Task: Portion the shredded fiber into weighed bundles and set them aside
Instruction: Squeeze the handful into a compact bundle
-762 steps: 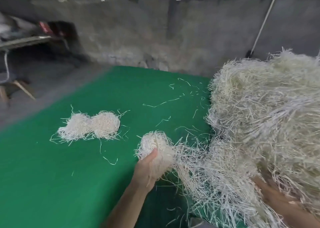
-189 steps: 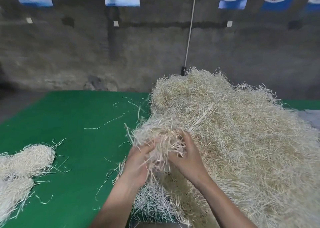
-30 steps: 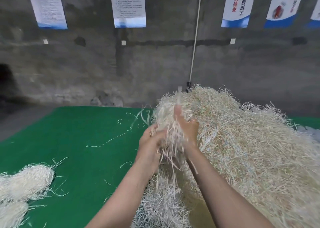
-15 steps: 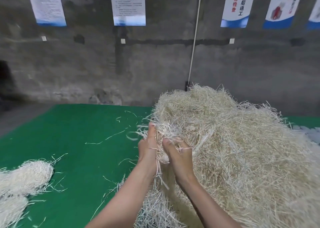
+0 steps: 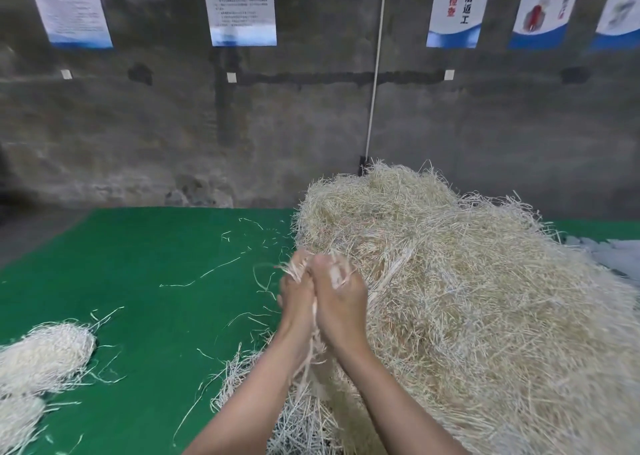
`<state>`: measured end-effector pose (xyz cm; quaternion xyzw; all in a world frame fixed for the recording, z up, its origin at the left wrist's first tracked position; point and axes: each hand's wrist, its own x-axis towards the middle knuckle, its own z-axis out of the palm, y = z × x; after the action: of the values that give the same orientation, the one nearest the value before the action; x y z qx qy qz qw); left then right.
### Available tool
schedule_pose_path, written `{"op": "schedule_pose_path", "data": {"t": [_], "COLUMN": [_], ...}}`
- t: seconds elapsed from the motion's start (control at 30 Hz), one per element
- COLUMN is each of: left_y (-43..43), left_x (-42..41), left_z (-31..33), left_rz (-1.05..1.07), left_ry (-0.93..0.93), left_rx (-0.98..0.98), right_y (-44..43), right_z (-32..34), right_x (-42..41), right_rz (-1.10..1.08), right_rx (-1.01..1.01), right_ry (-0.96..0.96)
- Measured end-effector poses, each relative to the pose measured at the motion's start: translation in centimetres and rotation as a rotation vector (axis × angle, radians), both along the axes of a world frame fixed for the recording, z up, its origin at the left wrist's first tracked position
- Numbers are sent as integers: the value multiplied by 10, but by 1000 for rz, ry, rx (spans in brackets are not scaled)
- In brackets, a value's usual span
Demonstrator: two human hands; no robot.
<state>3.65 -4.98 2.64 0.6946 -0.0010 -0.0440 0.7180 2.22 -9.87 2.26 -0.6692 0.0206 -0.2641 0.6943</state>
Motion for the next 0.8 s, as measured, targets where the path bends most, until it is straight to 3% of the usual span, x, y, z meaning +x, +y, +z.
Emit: {"op": "schedule_pose_path", "data": {"t": [0.1,0.27,0.37,0.43,0.53,0.63,0.7,0.8], "left_y": [-1,-1,3,14,13,3,-1,8], "left_x": [-23,-6,-1,0,-4,-13,-9,7], "left_z": [-6,-6,-7,-8,-15,-22,-10,-11], "left_rz": [-347,-226,-233,-92,-70,-89,-85,39], "left_ry": [172,401,396,373,200,104,104,185], "left_rx": [-313,-629,-589,-598,-506,-371,-306,-502], "right_y": [-30,-23,-39,-35,-3,-14,-34,-20], "right_z": [7,-3,-22,-37,-45,-24,-14,-26], "right_x": [17,10,2,-10,-24,-6,3,-10], "right_rz": [-173,-24,-53,39,157,-43,-52,118], "right_rx": [67,-182,-532,-702,-752,-696,-660,-689], "right_ry": [54,-54,-60,-100,-209,-53,48,-33]}}
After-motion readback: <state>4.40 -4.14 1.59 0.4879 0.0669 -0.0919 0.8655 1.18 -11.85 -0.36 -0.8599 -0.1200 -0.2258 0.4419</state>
